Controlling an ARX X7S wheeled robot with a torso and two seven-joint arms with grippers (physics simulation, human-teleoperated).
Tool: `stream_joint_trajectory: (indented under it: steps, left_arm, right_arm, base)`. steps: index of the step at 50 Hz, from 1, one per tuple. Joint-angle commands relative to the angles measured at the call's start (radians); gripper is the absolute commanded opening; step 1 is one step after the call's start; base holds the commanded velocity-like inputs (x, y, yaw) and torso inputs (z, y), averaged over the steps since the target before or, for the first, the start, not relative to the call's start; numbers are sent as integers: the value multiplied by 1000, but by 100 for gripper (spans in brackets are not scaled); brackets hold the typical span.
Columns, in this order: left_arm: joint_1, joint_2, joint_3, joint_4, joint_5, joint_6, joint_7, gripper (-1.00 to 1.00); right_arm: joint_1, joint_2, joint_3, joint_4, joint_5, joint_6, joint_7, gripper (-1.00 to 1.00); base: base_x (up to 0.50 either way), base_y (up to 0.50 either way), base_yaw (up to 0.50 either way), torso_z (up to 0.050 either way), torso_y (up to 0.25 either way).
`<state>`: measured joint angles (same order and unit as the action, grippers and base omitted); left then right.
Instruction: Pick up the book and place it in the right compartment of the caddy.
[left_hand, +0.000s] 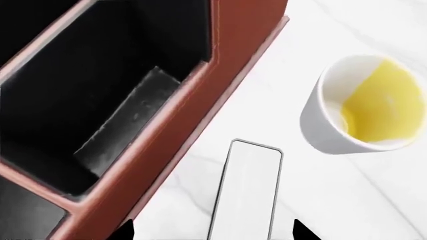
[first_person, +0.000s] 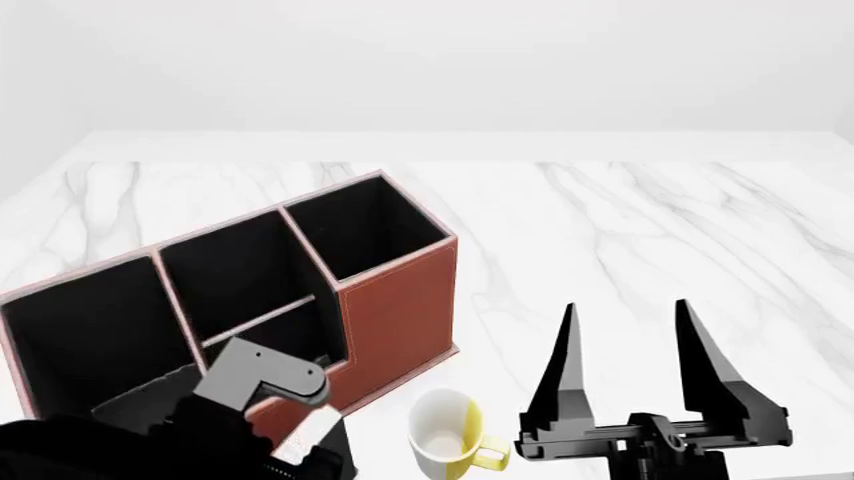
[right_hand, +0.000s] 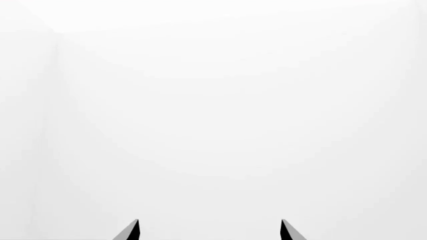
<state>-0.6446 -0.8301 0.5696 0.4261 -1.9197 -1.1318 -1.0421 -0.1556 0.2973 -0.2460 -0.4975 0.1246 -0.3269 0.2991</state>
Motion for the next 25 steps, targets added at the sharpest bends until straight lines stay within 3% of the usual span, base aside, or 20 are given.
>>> stream_joint_trajectory:
  steps: [1, 7, 8, 25]
  left_arm:
    - [14, 26, -8, -31, 56, 19, 45, 100]
    - [32, 30, -2, -37, 79, 22, 65, 100]
    - [35, 31, -1, -38, 87, 23, 69, -100]
    - [24, 30, 15, -20, 110, 3, 93, -100]
  right_arm:
    - [2, -12, 15, 5, -15, -2, -19, 100]
    - [1, -10, 13, 6, -16, -3, -16, 100]
    - [1, -10, 12, 7, -17, -3, -15, 100]
    - [-3, -5, 6, 3, -16, -7, -7, 100]
  base:
    - [0, 0, 0, 0, 0]
    - [0, 0, 0, 0, 0]
    - [0, 0, 0, 0, 0]
    - [0, 0, 0, 0, 0]
